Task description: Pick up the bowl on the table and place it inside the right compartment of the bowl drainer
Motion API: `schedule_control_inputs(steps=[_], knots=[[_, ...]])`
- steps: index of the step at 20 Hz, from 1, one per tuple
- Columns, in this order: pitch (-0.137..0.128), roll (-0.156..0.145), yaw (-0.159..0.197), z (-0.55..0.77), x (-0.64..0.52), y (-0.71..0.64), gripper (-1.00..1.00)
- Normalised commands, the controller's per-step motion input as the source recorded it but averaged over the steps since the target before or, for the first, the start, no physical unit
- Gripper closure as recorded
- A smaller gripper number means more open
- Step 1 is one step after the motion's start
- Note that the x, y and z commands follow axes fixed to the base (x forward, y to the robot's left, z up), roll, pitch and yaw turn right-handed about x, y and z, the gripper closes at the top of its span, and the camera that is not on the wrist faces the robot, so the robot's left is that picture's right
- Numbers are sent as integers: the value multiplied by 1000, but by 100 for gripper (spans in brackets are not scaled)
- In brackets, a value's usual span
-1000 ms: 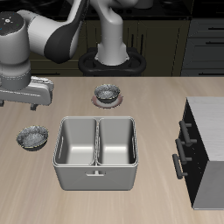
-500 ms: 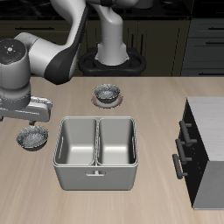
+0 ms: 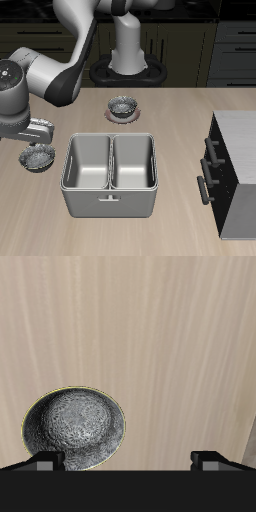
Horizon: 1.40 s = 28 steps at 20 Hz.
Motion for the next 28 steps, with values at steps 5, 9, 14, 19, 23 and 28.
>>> schedule_control_inputs(steps=[5, 9, 14, 19, 23, 28], knots=[[7, -7, -14, -125, -176, -141, -100], [10, -10, -11, -162, -96, -59, -100], [-13, 8, 6, -134, -137, 89, -100], [-22, -2, 5, -74, -114, 89, -100], [-26, 2, -1, -28, -103, 2, -100], [-54, -34, 10, -20, -69, -67, -100]])
